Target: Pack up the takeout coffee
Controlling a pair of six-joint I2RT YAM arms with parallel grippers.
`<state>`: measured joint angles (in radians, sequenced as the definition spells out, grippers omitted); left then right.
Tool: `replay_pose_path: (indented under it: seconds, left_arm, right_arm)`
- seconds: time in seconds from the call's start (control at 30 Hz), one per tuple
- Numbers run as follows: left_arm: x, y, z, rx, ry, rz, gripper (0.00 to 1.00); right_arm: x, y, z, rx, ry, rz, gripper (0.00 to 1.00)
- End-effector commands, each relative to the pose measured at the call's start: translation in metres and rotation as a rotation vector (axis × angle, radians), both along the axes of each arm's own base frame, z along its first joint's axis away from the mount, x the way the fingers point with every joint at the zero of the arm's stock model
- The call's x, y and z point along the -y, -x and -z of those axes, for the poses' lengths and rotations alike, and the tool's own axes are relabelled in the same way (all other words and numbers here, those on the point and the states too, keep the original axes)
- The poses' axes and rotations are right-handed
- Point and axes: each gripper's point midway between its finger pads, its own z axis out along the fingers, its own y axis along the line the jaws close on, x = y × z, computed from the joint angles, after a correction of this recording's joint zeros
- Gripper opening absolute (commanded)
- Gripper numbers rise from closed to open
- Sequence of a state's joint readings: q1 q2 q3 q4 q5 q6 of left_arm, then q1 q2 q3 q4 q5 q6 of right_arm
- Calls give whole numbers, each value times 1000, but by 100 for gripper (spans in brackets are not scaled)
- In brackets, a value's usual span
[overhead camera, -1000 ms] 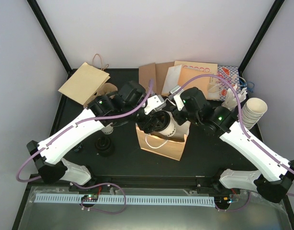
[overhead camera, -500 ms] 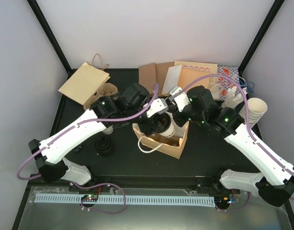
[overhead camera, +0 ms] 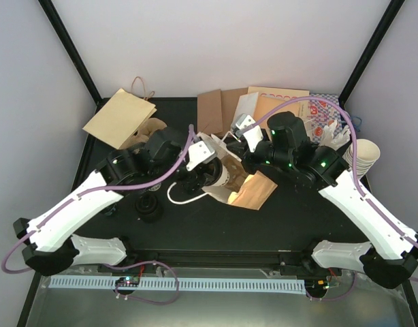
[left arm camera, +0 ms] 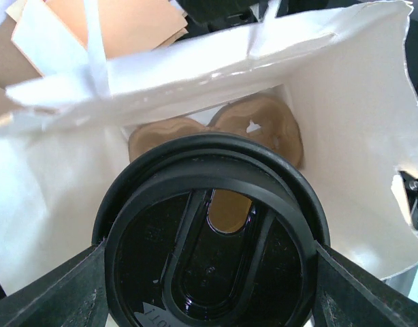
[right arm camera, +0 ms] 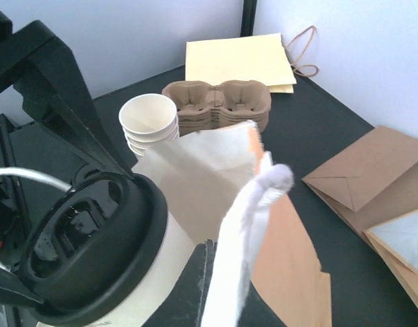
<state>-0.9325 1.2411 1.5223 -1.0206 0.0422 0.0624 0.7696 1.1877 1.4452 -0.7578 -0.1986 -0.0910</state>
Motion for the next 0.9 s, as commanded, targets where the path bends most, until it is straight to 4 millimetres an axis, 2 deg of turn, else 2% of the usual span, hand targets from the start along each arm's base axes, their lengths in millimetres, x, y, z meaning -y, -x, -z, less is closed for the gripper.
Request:
replay_pose_path:
  seconds: [0.0, 0.07, 0.2, 0.5, 0.57, 0.7, 0.87]
  left_arm:
    - [-8, 11, -9, 32, 69, -10, 58]
    - [-7, 17, -7, 39, 94, 10, 58]
    - [-2, 28, -4, 62, 136, 58, 58]
    - [6, 43, 21, 35, 64, 131, 58]
    - [11, 47, 24, 35, 56, 152, 58]
    - [18, 46, 31, 24, 30, 162, 57]
    - [27, 43, 35, 31, 27, 167, 57]
  right_arm:
    - [-4, 12, -10, 6, -48, -62, 1]
    - [-4, 17, 1, -16, -42, -80, 1]
    - [-2, 32, 11, -47, -66, -126, 1]
    - [-4, 58, 16, -87, -82, -238, 2]
    - [-5, 55, 20, -98, -70, -239, 4]
    - [-9, 37, 22, -110, -39, -173, 4]
    - [-21, 35, 17, -124, -54, -212, 4]
